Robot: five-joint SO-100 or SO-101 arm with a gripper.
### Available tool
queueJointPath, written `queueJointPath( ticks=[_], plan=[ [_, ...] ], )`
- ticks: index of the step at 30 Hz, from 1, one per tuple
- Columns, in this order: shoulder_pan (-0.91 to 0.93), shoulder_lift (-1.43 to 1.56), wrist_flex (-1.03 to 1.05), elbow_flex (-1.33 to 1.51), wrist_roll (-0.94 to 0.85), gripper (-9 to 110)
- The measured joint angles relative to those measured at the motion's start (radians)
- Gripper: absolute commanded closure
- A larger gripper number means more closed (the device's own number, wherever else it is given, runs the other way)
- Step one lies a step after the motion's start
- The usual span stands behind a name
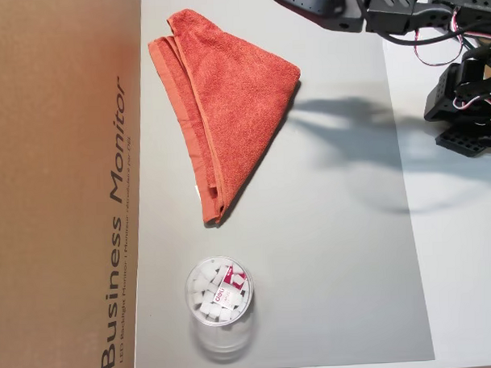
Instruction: Fold the blanket.
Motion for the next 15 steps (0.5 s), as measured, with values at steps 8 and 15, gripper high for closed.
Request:
queueJointPath(
  ticks=[8,15],
  plan=[
    [-0.060,0.098,0.100,0.020,-0.008,98],
    [-0.110,0.192,0.255,0.021,-0.006,98]
  ],
)
